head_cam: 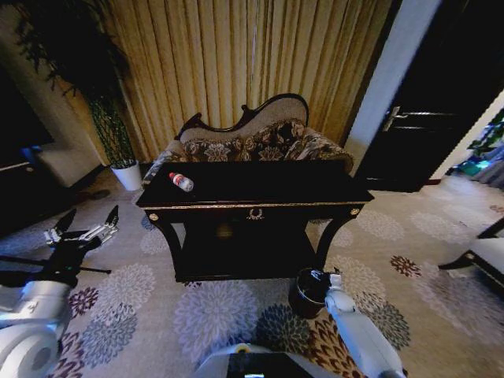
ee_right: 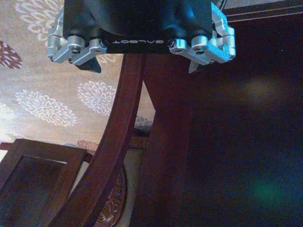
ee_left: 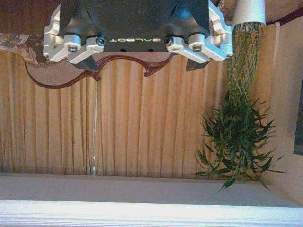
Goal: Move to the front of the table and place the trash on the table into the trash bin.
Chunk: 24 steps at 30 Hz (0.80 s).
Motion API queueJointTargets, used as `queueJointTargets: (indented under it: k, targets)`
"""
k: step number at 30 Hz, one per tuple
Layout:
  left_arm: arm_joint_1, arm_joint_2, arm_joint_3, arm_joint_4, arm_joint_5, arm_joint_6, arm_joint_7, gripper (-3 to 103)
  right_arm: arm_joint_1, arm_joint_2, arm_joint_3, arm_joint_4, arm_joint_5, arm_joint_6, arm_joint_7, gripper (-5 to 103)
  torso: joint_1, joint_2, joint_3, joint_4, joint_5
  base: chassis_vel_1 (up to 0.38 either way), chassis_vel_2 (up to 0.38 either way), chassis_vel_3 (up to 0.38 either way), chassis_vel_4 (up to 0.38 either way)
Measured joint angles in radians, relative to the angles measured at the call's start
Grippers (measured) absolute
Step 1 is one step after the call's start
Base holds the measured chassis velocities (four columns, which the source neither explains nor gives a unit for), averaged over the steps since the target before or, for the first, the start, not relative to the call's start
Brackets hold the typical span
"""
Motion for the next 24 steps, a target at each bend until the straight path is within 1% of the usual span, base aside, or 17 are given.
queueJointTargets:
  k: [20, 24]
  targets:
    - [-0.002, -0.004, 0.002, 0.002, 0.000, -0.002, 0.001, 100, -0.014, 0.000, 0.005, 0.022, 0.005, -0.002, 0.000, 100, 0.000, 0.000, 0.000, 0.0000, 0.0000, 0.000, 0.000, 0.000, 0.000]
    - [-0.003, -0.007, 0.005, 0.002, -0.001, -0.002, 0.001, 100, -0.029, -0.008, 0.006, 0.068, 0.033, -0.009, 0.000, 100, 0.000, 0.000, 0.000, 0.0000, 0.0001, 0.000, 0.000, 0.000, 0.000]
